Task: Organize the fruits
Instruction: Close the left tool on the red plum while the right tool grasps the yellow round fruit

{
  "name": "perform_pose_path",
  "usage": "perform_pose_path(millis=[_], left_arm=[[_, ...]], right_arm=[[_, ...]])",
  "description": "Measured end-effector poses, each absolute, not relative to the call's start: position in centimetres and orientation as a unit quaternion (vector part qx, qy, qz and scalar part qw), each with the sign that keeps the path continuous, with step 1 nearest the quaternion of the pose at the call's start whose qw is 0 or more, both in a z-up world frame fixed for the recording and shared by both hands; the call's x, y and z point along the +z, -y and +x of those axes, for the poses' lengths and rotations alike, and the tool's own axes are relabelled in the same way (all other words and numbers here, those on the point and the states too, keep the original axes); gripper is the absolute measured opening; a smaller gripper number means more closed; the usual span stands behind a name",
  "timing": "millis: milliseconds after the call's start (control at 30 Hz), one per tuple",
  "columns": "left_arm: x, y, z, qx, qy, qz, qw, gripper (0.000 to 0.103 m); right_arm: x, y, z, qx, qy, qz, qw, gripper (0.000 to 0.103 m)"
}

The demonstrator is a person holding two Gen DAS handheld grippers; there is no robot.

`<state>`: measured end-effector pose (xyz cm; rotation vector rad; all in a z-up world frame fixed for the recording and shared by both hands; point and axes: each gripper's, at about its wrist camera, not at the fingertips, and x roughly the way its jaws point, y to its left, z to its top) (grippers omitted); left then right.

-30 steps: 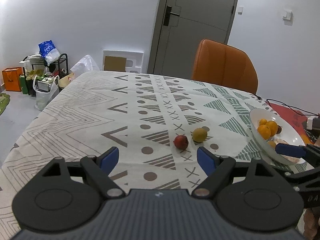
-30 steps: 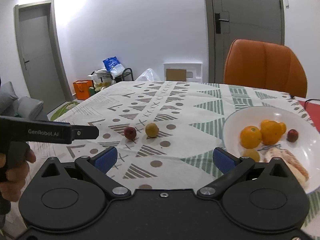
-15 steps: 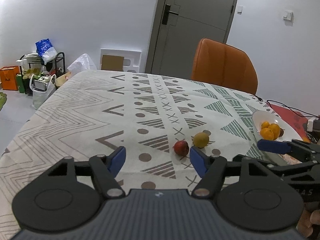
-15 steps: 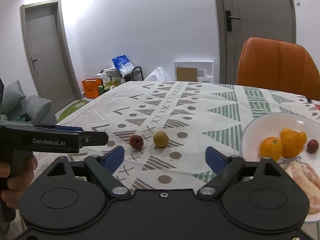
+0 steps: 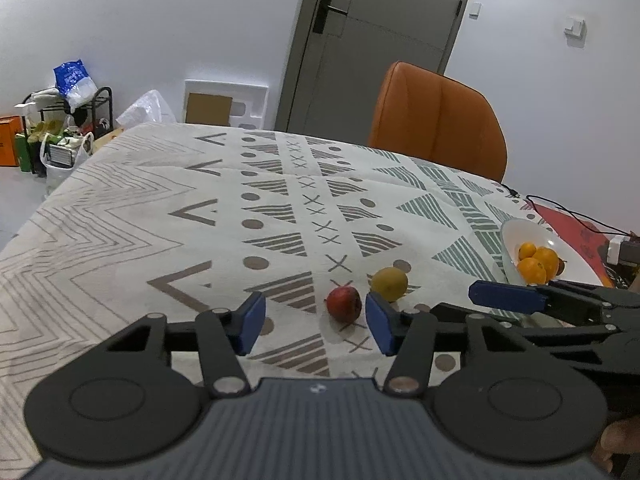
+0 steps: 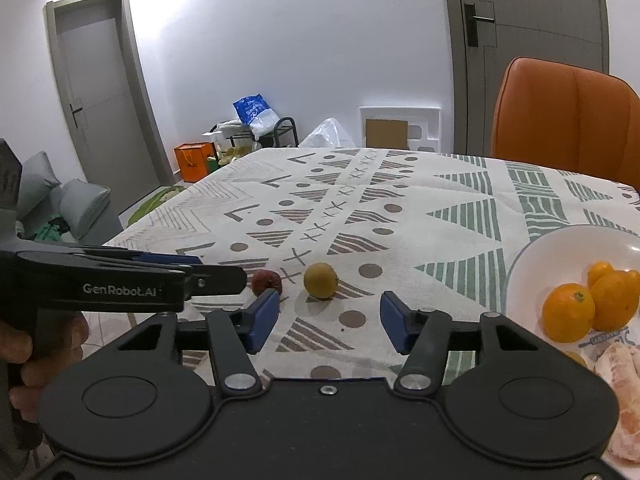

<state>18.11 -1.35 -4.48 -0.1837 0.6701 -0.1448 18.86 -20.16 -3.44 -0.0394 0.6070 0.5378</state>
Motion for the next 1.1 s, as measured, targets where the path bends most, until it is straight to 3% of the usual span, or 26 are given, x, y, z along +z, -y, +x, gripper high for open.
perform_pose_path(millis=[200, 400, 967, 1033, 1100], left_arm=[[-5.2, 2.2, 19.2, -0.081, -0.337, -0.092, 0.933, 0.047], [-5.8, 1.9, 19.9, -0.079, -0.347, -0.115, 0.927, 0.018], [-4.8, -0.6, 18.9, -0.057, -0.328, -0.125, 0.935, 0.018], [-4.7, -0.9, 18.7, -0.055, -0.327, -0.125, 0.935, 0.018], [-4.6, -1.1, 18.5, -0.054, -0.326, -0.126, 0.935, 0.018]], right_arm=[[-3.8, 20.5, 19.5, 0.258, -0.3, -0.019, 0.918, 0.049], [-3.9, 20.7, 20.1, 0.261, -0.303, -0.014, 0.917, 0.045], [-4.8, 18.0, 21.7, 0.273, -0.31, -0.025, 0.91, 0.041], [-4.9, 17.5, 22.1, 0.272, -0.311, -0.026, 0.91, 0.036], [-5.1, 17.0, 22.4, 0.269, -0.316, -0.035, 0.909, 0.023]])
